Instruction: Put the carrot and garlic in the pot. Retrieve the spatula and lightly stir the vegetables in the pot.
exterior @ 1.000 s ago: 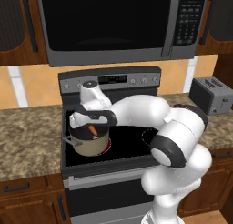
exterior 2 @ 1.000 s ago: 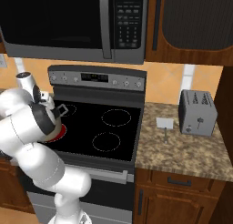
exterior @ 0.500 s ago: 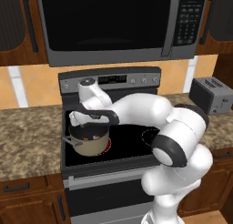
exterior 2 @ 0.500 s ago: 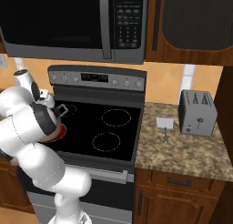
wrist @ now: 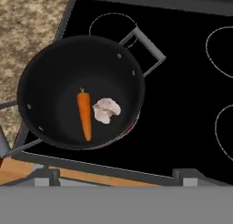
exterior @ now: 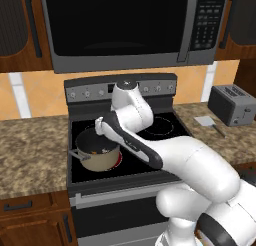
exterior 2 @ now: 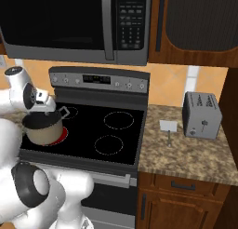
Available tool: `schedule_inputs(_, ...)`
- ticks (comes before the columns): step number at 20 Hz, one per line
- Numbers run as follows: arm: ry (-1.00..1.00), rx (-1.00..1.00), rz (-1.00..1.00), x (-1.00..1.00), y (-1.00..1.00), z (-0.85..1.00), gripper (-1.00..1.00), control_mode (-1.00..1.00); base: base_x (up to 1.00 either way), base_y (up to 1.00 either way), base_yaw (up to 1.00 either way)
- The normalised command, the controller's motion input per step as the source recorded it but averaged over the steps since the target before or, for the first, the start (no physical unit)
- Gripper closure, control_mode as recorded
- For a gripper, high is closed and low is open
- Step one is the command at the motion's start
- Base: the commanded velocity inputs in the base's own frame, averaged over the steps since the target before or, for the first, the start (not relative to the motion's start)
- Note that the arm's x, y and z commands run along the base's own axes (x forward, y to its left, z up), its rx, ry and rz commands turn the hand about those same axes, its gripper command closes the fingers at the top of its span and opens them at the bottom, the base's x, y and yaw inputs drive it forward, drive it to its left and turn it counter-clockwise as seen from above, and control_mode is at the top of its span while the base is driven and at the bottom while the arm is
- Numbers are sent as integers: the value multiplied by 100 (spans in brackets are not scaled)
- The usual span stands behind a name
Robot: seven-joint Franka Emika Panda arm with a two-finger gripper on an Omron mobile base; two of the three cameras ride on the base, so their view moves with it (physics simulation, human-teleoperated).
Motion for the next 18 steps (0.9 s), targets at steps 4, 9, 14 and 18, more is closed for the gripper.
schedule_inputs(4,4,24,-29,-33,-100,39,-100,-100,0,0,0)
schedule_inputs(9,4,17,-25,-6,-100,27,-100,-100,0,0,0)
schedule_inputs(14,3,4,-17,17,-100,18,-100,-100,0,0,0)
schedule_inputs(18,15,16,-65,6,-89,0,-100,-100,0,0,0)
